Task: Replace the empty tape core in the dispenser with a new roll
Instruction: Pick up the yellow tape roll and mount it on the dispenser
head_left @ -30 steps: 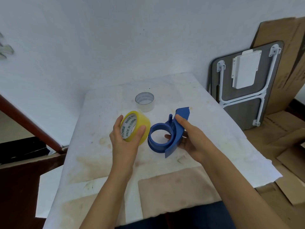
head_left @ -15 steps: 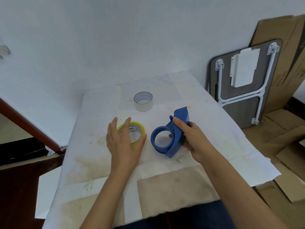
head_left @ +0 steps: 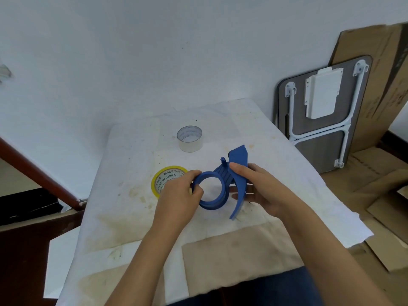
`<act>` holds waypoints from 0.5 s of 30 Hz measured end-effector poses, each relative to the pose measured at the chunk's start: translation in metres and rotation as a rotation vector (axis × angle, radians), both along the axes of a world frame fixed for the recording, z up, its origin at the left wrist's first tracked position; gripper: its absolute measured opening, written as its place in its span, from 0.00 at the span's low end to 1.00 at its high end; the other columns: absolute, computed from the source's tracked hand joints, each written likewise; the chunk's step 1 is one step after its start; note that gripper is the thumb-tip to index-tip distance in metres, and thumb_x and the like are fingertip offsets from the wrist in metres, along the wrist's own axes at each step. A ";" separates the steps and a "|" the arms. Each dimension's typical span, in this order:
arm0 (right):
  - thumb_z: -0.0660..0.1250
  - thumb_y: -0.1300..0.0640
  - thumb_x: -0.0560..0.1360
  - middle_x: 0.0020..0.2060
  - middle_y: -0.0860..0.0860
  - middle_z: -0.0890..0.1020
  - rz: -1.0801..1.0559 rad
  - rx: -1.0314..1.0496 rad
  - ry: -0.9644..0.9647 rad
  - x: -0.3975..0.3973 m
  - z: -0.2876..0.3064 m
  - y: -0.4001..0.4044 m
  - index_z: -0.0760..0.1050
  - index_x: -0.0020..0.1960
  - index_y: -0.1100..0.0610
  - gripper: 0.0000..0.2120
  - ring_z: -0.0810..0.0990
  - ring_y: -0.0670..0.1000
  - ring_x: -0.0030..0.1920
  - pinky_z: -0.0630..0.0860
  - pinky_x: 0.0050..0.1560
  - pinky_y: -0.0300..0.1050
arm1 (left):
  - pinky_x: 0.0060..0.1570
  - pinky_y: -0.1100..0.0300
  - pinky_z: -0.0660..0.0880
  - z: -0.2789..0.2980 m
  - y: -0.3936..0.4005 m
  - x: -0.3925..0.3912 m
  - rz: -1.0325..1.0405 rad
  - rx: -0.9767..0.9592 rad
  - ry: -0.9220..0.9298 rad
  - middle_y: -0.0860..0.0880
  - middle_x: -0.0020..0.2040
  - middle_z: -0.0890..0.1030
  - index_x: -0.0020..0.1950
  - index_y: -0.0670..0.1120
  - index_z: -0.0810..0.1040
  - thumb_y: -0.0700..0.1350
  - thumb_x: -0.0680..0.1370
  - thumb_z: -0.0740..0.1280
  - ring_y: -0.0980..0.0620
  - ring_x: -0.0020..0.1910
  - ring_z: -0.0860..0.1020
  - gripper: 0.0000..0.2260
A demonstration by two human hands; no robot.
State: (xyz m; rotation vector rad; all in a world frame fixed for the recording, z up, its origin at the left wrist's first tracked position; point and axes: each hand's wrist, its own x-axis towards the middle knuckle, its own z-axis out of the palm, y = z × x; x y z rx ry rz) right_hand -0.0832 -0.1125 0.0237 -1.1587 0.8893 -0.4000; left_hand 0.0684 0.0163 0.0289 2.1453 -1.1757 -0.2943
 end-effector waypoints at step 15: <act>0.72 0.50 0.73 0.49 0.54 0.82 -0.125 0.116 -0.096 -0.002 -0.001 -0.002 0.73 0.66 0.58 0.24 0.83 0.52 0.42 0.81 0.37 0.43 | 0.67 0.54 0.64 -0.005 0.017 0.040 0.081 -0.053 -0.016 0.53 0.74 0.69 0.76 0.57 0.64 0.52 0.79 0.67 0.50 0.72 0.64 0.26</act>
